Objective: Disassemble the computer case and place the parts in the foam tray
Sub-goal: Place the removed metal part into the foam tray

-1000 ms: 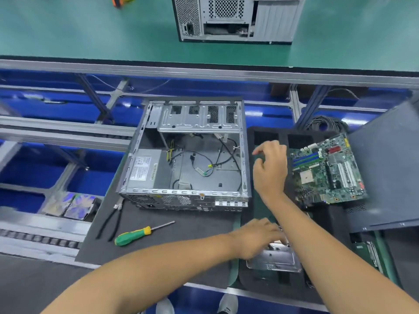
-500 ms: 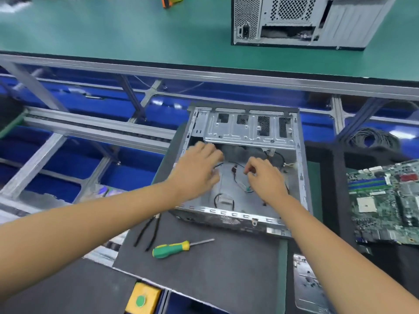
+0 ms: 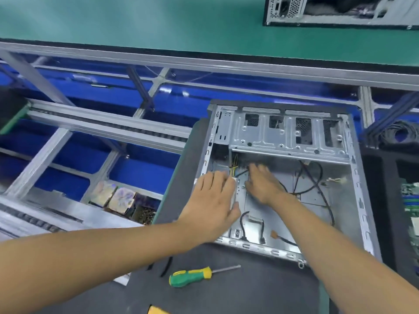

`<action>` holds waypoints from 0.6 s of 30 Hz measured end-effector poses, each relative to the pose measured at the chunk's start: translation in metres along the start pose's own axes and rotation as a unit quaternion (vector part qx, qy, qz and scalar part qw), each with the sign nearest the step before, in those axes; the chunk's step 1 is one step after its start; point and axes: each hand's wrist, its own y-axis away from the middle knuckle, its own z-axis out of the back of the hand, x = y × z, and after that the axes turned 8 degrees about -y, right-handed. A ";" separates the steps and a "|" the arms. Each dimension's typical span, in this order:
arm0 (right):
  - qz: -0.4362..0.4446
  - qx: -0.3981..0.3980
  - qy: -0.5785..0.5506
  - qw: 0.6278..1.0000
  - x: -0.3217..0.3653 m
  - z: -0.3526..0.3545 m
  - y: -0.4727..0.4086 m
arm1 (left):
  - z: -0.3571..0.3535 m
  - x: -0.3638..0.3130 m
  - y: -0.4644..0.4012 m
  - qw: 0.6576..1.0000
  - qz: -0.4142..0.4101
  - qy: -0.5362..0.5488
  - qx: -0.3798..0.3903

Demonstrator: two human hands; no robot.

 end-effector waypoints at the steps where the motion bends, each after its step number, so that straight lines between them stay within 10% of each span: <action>1: -0.010 -0.009 0.018 1.000 -0.001 0.000 -0.004 | 0.000 0.000 0.000 1.000 0.000 -0.003 0.008; 18: 0.061 -0.064 0.049 0.995 -0.015 -0.002 -0.010 | 0.004 -0.002 -0.002 0.999 0.015 -0.014 0.035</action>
